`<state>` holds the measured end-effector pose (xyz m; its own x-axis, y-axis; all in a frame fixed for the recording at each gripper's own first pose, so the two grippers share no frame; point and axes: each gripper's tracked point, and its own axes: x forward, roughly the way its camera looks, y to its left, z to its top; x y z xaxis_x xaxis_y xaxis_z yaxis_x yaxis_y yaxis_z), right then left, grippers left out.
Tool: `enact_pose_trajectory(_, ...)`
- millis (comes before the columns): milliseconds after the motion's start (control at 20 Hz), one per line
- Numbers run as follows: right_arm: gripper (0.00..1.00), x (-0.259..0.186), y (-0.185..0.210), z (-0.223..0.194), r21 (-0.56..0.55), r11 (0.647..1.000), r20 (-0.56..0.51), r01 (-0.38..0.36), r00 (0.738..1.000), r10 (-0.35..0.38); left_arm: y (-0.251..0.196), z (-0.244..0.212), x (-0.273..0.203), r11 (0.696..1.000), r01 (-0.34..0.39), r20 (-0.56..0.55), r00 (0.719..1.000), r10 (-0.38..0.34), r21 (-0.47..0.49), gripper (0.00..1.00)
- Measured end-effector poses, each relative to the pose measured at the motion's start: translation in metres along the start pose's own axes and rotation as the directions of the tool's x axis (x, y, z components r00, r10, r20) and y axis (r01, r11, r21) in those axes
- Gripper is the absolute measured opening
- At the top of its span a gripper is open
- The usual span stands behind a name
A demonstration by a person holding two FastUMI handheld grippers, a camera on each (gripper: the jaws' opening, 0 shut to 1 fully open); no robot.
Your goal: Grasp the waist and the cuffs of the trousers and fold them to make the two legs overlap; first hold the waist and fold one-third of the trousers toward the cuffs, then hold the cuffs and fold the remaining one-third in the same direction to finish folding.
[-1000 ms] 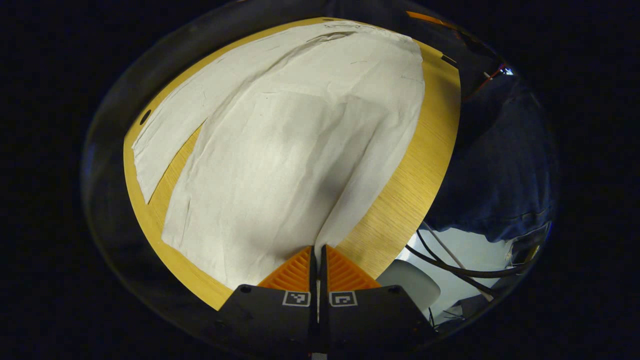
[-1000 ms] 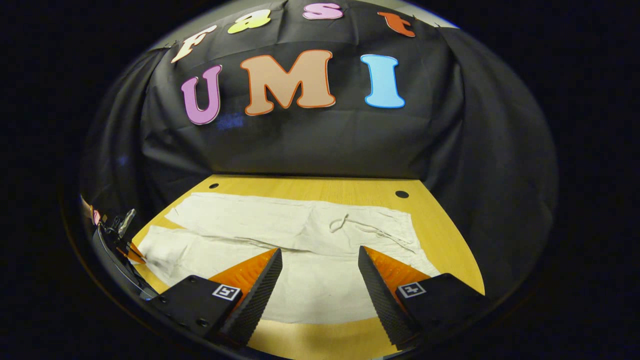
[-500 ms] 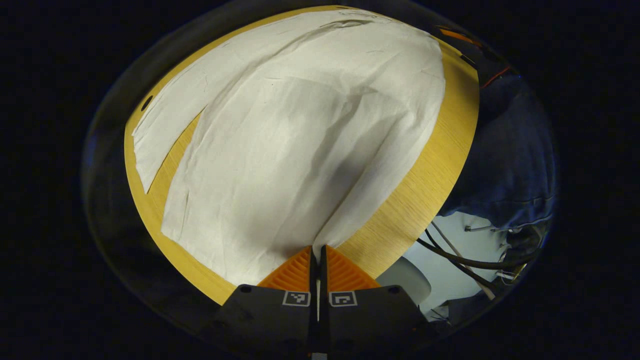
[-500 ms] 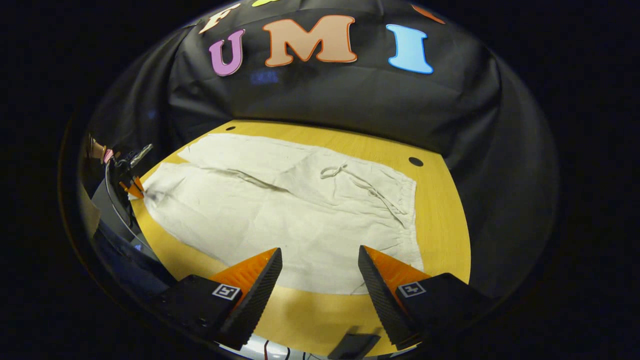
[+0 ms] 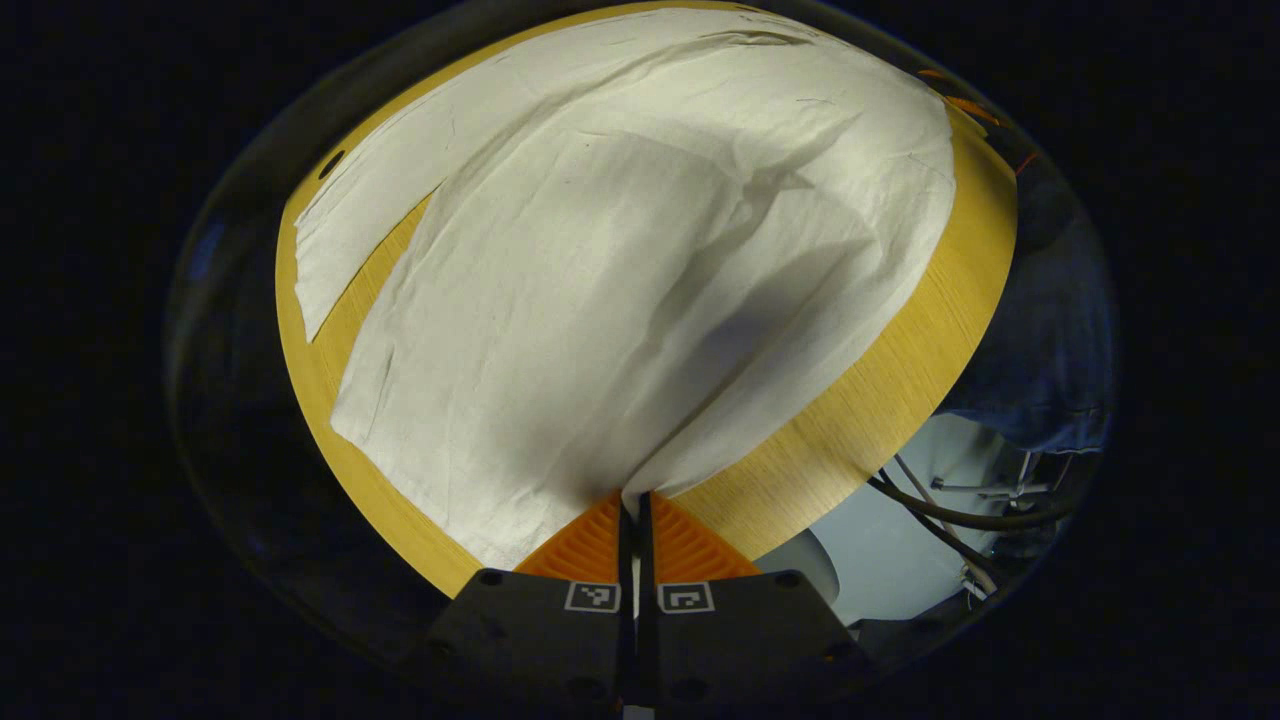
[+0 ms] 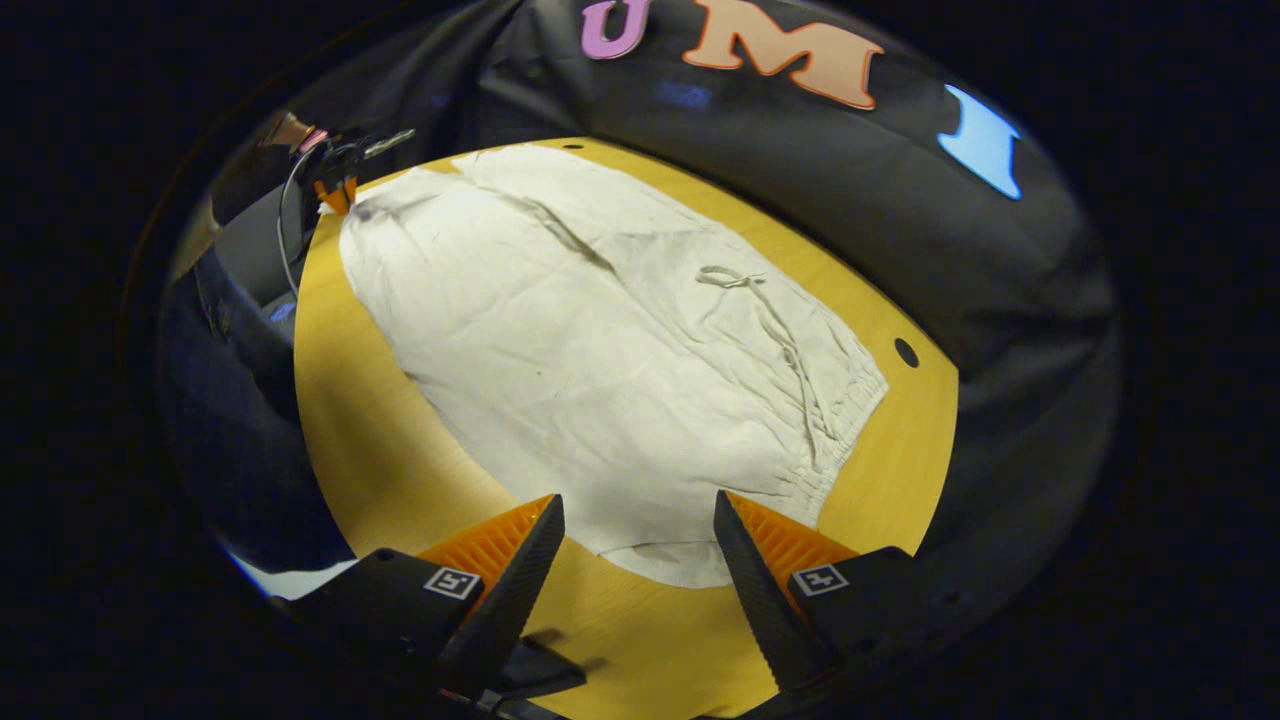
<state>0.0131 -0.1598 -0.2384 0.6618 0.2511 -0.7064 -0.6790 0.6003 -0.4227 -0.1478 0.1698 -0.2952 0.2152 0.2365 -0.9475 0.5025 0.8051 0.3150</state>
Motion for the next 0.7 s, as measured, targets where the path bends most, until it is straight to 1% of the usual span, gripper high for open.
enact_pose_trajectory(50, 0.97, 0.002, 0.0, -0.003, -0.057, 0.998, -0.016, -0.013, 1.0, 0.013, 0.001, 0.0, 0.001, 1.0, -0.007, 0.0, 1.0, 0.007, -0.005, 0.0)
enact_pose_trajectory(100, 1.0, 0.005, 0.002, -0.004, -0.111, 0.993, -0.026, -0.034, 0.999, 0.031, 0.001, -0.001, 0.001, 1.0, -0.014, 0.0, 1.0, 0.014, -0.007, 0.0)
enact_pose_trajectory(200, 1.0, 0.01, 0.012, -0.013, -0.188, 0.978, -0.069, -0.093, 0.994, 0.081, 0.001, 0.0, 0.001, 1.0, -0.027, -0.001, 1.0, 0.027, -0.008, 0.0)
enact_pose_trajectory(250, 0.96, 0.012, 0.012, -0.017, -0.225, 0.968, -0.086, -0.109, 0.992, 0.092, 0.001, -0.001, 0.001, 0.999, -0.032, 0.0, 0.999, 0.032, -0.007, 0.0)
enact_pose_trajectory(350, 0.96, 0.017, 0.017, -0.023, -0.27, 0.951, -0.122, -0.152, 0.985, 0.122, 0.002, 0.0, 0.001, 0.999, -0.034, -0.001, 0.999, 0.034, -0.002, 0.0)
enact_pose_trajectory(500, 0.98, 0.021, 0.02, -0.025, -0.264, 0.943, -0.156, -0.201, 0.974, 0.164, 0.002, 0.0, 0.001, 1.0, -0.025, -0.006, 1.0, 0.025, 0.006, 0.0)
enact_pose_trajectory(550, 0.92, 0.023, 0.021, -0.026, -0.257, 0.942, -0.167, -0.216, 0.97, 0.177, 0.002, 0.0, 0.001, 1.0, -0.022, -0.009, 1.0, 0.022, 0.01, 0.0)
enact_pose_trajectory(600, 0.94, 0.024, 0.024, -0.028, -0.241, 0.94, -0.177, -0.242, 0.963, 0.203, 0.001, 0.001, 0.001, 1.0, -0.02, -0.01, 1.0, 0.02, 0.015, 0.0)
enact_pose_trajectory(650, 0.87, 0.024, 0.027, -0.029, -0.203, 0.939, -0.193, -0.276, 0.952, 0.238, 0.001, 0.001, 0.001, 1.0, -0.016, -0.011, 1.0, 0.016, 0.02, 0.0)
enact_pose_trajectory(700, 0.86, 0.025, 0.026, -0.03, -0.171, 0.943, -0.199, -0.284, 0.948, 0.25, 0.001, 0.0, 0.001, 1.0, -0.012, -0.009, 1.0, 0.012, 0.021, 0.0)
